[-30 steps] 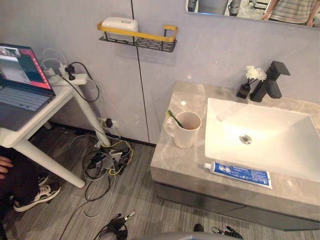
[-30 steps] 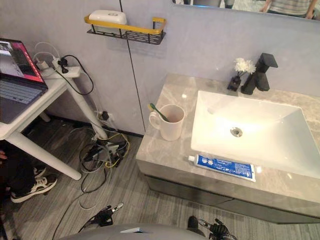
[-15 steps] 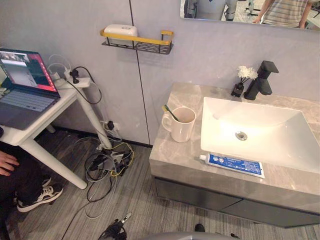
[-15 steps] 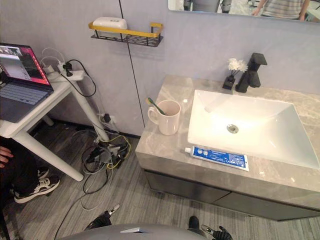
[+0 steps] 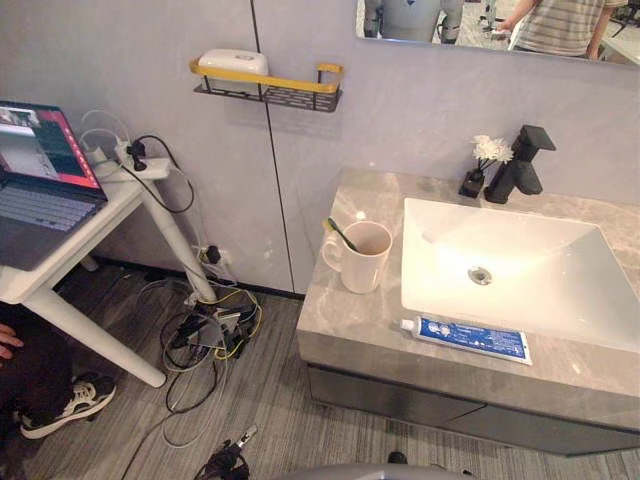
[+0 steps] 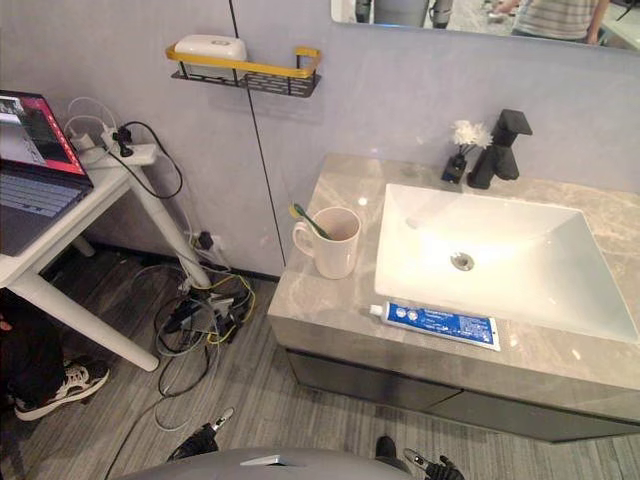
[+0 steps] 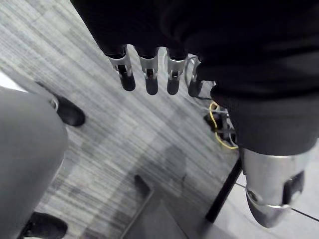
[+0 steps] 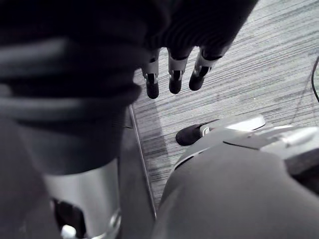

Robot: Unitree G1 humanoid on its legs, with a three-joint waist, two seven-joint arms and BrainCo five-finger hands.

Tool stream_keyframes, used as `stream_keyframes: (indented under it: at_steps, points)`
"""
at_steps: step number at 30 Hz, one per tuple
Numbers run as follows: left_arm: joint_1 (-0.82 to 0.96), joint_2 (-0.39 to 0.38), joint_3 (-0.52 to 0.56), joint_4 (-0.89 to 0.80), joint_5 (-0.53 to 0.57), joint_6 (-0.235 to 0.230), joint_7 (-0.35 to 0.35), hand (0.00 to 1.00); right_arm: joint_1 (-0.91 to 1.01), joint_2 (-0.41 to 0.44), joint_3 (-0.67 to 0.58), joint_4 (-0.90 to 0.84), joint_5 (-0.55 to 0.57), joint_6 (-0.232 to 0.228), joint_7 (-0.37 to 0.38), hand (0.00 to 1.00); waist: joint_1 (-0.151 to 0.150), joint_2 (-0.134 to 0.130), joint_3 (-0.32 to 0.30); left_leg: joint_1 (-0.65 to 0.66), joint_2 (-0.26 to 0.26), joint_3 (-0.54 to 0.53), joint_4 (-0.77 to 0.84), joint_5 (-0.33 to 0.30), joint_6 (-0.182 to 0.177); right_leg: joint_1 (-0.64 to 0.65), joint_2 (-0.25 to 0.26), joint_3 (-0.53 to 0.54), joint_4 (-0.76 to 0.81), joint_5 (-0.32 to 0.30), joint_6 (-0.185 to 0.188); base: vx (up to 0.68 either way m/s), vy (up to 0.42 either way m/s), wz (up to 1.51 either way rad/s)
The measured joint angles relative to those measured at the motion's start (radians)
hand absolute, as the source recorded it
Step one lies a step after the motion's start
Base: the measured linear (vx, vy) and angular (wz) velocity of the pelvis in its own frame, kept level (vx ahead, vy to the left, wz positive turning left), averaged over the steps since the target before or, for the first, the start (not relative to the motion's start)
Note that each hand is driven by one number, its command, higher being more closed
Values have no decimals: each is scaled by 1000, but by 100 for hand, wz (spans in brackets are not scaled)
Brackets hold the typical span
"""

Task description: Organize washtable

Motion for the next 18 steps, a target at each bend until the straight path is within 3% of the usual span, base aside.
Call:
stream_keyframes:
  at_steps: [2,3,7,12,15,18]
  points:
    - [11,-8,-2,-83,-93,0,20,0,5,1,1,-1,6,0,-2,0,0,0,0,-3,0,-1,1,0,0,-1,0,-1,-1,0,0,-48,-1,6]
    - [37,-20,-5,-279,-194,-5,45,0,11,0,6,-2,7,-1,-6,0,4,5,4,-13,0,-9,-1,0,0,-3,0,-6,-1,0,0,-59,-4,10]
    - [85,-38,19,-681,-216,-57,91,0,15,-1,27,-3,6,-1,-22,0,6,6,2,-36,1,-24,0,5,-2,-20,1,-10,-1,0,-1,-34,-15,8]
    - [94,-44,128,-988,-80,-68,175,0,37,0,27,-13,6,-1,-23,0,11,22,-4,-35,4,-23,2,5,-2,-20,3,-14,2,0,-1,17,-3,1]
    - [97,-56,106,-1195,0,-60,192,0,56,5,26,-21,6,-1,-23,0,37,17,-8,-43,2,-25,13,7,-2,-17,0,-20,6,0,-1,28,0,9]
    - [102,-72,50,-1403,148,-48,193,0,67,9,22,-30,7,-1,-20,0,54,14,-13,-60,-7,-32,33,7,-2,-18,-9,-31,6,0,-1,-9,13,12]
